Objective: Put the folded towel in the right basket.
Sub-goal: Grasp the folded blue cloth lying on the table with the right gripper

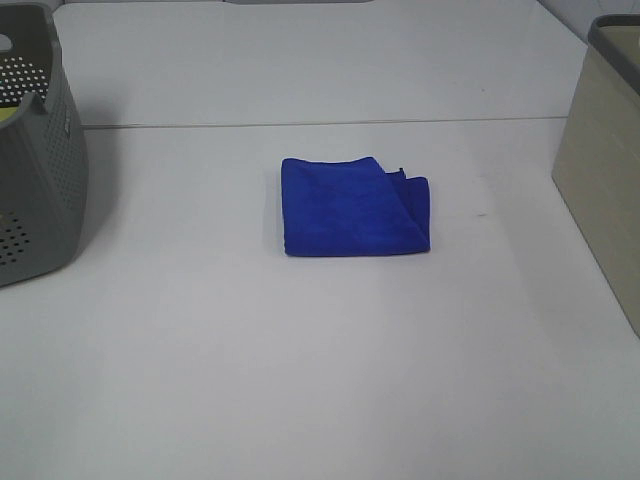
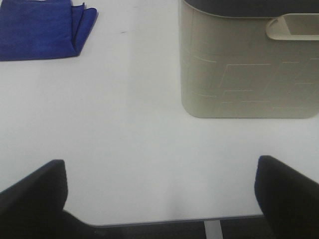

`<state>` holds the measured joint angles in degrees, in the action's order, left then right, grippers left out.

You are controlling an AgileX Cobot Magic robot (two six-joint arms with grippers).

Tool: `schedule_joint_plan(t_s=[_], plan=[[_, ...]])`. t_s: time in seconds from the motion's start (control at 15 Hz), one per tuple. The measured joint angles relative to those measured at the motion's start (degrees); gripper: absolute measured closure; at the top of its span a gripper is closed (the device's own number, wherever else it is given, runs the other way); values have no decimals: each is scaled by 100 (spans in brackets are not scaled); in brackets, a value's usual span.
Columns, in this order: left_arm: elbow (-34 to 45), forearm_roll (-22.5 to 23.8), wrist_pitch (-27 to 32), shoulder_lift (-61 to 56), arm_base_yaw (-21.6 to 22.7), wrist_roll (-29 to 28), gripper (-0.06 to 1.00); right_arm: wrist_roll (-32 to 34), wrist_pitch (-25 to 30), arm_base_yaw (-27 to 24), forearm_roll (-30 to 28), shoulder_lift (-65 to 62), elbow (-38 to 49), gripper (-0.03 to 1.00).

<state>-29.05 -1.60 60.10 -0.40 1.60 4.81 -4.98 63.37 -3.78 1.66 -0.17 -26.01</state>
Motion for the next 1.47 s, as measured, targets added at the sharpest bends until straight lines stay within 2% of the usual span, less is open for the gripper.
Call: schedule_joint_plan(t_s=[0.13,1.47], plan=[[0,0,0,0,0,0,-4,0,0,0,-166,0,0,-1],[0,0,0,0,0,0,-4,0,-29,0,-166,0,0,-1]])
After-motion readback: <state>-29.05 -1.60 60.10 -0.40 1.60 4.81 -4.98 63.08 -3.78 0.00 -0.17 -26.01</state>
